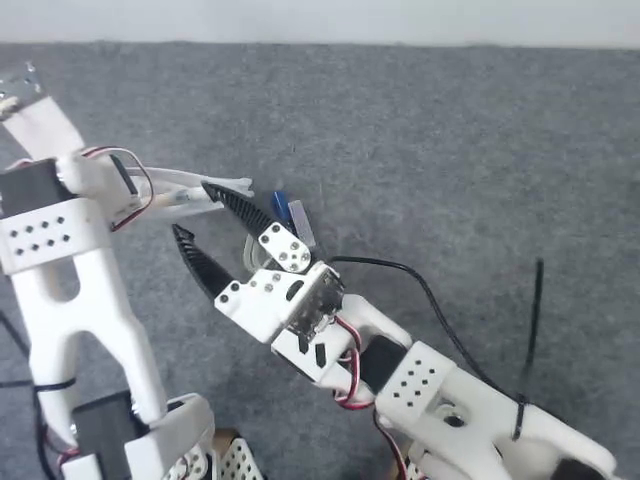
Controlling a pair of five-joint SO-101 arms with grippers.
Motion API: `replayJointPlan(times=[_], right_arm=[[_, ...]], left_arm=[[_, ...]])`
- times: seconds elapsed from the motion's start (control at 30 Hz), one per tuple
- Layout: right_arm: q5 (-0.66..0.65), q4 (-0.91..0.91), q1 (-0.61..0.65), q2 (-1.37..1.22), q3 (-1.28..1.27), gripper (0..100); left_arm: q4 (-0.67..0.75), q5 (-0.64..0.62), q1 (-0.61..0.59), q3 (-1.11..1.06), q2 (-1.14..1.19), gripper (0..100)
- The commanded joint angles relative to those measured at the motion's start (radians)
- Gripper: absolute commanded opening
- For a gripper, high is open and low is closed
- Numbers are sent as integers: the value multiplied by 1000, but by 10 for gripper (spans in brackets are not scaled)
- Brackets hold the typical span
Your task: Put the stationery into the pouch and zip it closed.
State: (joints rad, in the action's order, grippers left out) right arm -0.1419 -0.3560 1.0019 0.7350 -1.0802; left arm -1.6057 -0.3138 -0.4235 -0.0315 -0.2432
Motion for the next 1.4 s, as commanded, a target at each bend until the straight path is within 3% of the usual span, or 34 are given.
replayJointPlan(times=[0.0,0.17,0.33,0.73,0.9,1.07,1.2,1.37], right_arm=[[114,160,7,51,87,167],[285,387,-36,-22,253,167],[348,404,-76,-117,324,167],[345,263,-81,-249,325,162],[341,263,-102,-248,341,0],[341,274,-153,-220,354,7],[338,372,-162,-150,362,5],[181,516,-157,-93,411,5]], left_arm=[[25,-3,3,-4,-5,10],[25,-3,3,-4,-5,10],[25,-3,3,-4,-5,10],[25,-3,3,-4,-5,10],[25,-3,3,-4,-5,10],[25,-3,3,-4,-3,10],[25,-3,3,-4,-3,10],[25,-3,3,-4,-3,10]])
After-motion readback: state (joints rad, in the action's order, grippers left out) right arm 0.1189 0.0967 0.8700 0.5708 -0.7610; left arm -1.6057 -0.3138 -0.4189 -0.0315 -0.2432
